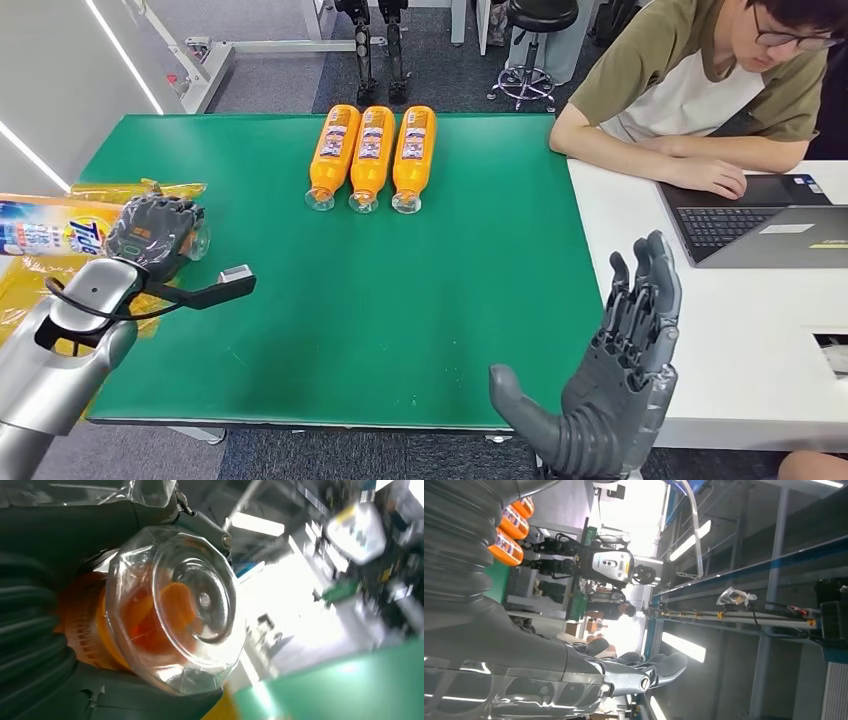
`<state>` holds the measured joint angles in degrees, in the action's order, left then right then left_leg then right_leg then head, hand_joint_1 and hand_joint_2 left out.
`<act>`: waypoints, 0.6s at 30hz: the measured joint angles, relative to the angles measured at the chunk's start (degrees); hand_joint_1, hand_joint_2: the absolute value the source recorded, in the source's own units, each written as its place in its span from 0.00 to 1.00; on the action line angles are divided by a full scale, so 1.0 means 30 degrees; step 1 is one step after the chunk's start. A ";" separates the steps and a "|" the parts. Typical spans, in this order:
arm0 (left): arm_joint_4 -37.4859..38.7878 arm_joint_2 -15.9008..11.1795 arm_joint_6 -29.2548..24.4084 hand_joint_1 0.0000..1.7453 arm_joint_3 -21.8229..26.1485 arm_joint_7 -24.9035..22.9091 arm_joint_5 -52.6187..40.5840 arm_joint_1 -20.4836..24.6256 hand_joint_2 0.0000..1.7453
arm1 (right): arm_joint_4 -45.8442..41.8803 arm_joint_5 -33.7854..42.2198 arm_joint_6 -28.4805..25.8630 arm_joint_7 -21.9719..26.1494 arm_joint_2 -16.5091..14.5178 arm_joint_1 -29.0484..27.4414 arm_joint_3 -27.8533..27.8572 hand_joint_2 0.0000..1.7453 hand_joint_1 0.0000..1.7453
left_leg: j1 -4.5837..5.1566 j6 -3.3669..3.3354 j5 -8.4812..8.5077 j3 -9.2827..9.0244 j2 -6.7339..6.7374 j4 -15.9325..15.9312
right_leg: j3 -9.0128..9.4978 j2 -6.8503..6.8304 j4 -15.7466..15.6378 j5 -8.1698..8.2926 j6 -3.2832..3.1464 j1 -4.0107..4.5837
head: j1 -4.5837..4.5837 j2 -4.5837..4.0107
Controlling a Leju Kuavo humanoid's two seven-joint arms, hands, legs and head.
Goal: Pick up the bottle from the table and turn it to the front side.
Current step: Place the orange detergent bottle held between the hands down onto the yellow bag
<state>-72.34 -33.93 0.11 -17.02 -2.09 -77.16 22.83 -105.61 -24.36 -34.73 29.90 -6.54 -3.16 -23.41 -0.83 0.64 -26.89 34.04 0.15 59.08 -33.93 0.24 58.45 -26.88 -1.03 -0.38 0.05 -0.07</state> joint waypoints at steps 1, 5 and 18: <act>0.0071 -0.0280 0.0267 1.00 0.0066 0.0042 0.0069 -0.0211 1.00 | 0.0002 0.0049 0.0082 0.0069 0.0000 -0.0050 0.0025 1.00 0.00 | -0.0004 0.0002 -0.0001 0.0002 0.0000 -0.0001 | -0.0005 0.0001 0.0001 -0.0004 -0.0006 0.0001 | 0.0000 0.0000; 0.0884 -0.0987 0.1220 1.00 0.0222 0.0572 0.0496 -0.0596 1.00 | 0.0005 0.0127 0.0249 0.0240 0.0000 -0.0094 0.0058 1.00 0.00 | -0.0015 0.0004 -0.0001 0.0010 -0.0011 -0.0004 | -0.0007 -0.0008 0.0003 -0.0013 -0.0018 0.0004 | 0.0005 0.0000; 1.2229 0.1093 0.3099 1.00 -0.1431 0.3604 0.1462 0.3167 1.00 | 0.0142 0.0074 -0.0148 -0.0297 0.0000 0.0620 -0.0457 1.00 0.00 | 0.0021 0.0008 0.0020 -0.0018 -0.0172 0.0002 | 0.0073 -0.0183 -0.0009 -0.0015 -0.0014 -0.0013 | 0.0009 0.0002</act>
<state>-35.65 -30.65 9.41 -21.32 8.73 -72.77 32.33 -105.18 -24.14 -35.18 29.01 -6.54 -1.30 -24.78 -0.77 0.66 -26.83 33.99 -0.37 59.09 -33.71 -0.31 58.43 -26.93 -1.07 -0.42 0.08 -0.06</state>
